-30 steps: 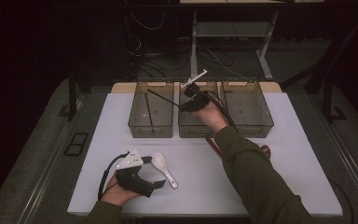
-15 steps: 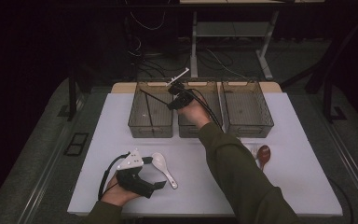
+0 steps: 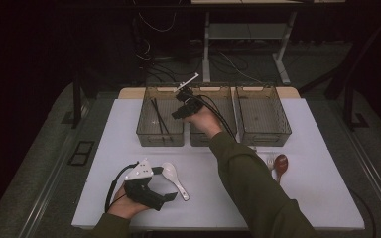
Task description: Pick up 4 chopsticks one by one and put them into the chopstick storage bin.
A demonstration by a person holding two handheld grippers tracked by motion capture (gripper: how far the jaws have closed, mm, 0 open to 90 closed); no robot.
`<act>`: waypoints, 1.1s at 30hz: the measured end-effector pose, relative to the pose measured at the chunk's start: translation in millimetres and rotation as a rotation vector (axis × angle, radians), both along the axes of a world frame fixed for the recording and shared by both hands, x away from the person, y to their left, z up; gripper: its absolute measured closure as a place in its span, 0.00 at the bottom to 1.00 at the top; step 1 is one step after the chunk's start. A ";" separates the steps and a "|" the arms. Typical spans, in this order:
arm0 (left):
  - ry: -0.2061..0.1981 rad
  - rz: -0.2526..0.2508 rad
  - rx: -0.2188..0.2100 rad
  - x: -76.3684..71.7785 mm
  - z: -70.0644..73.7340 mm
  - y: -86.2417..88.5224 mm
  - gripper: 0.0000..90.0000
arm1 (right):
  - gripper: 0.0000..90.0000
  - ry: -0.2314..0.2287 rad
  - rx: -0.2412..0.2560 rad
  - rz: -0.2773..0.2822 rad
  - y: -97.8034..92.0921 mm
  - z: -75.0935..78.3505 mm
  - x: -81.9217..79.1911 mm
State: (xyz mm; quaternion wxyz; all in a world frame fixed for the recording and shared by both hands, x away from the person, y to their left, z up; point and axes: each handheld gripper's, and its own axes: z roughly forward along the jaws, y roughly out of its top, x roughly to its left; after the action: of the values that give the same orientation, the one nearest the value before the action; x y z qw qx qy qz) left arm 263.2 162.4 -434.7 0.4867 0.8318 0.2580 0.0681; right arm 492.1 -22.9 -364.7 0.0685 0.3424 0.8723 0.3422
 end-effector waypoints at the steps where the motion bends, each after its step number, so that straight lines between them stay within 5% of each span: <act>1: 0.002 0.001 0.000 -0.3 0.0 -0.1 0.00 | 0.65 0.003 0.010 0.009 -1.3 1.5 -1.0; 8: 0.005 0.010 -0.001 0.4 -0.6 0.3 0.00 | 0.55 0.010 0.058 0.040 -17.8 10.0 -9.2; 17: 0.005 0.022 0.001 1.9 -0.7 0.4 0.00 | 0.48 -0.037 0.091 0.073 -50.1 20.8 -24.1; 33: 0.013 0.039 0.015 0.2 -2.2 4.3 0.00 | 0.44 -0.060 0.104 0.093 -94.3 14.3 -52.2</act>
State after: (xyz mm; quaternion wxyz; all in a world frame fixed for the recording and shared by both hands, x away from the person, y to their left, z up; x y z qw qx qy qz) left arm 263.4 166.7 -436.9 0.4775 0.8306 0.2769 0.0738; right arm 439.9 -117.2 -350.4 0.0606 0.2942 0.8660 0.3999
